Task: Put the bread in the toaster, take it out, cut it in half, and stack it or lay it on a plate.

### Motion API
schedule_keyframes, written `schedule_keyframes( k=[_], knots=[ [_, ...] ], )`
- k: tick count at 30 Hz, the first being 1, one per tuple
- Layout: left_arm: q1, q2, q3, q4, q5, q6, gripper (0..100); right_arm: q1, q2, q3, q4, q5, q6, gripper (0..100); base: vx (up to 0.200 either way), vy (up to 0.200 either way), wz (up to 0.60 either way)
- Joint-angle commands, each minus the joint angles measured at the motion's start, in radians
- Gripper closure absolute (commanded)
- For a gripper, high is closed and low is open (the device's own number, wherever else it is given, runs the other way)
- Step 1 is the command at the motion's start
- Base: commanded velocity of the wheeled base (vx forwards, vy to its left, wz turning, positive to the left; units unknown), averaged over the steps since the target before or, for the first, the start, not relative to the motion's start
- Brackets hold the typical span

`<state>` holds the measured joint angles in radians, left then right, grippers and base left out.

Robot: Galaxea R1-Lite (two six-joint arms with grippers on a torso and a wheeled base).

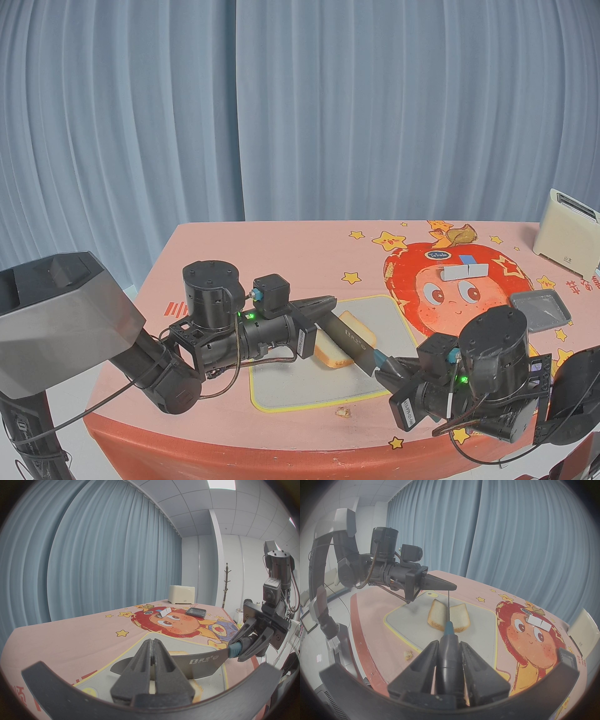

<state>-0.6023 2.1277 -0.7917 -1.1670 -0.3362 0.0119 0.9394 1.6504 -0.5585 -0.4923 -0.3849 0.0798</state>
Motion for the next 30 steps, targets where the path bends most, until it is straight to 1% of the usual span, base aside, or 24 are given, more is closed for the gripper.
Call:
schedule_keyframes(
  k=[1, 23, 30],
  knots=[
    [0.001, 0.020, 0.000, 0.007, 0.000, 0.000, 100, 0.003, -0.001, 0.000, -0.003, -0.002, 0.000, 100, 0.000, 0.000, 0.00],
    [-0.007, 0.012, 0.000, 0.004, 0.006, 0.000, 100, 0.004, 0.011, 0.008, -0.002, -0.002, 0.000, 100, 0.000, 0.000, 0.00],
    [-0.005, 0.014, 0.002, 0.007, 0.008, 0.000, 100, -0.002, -0.001, -0.004, -0.003, -0.002, 0.003, 100, 0.000, 0.000, 0.00]
  ],
)
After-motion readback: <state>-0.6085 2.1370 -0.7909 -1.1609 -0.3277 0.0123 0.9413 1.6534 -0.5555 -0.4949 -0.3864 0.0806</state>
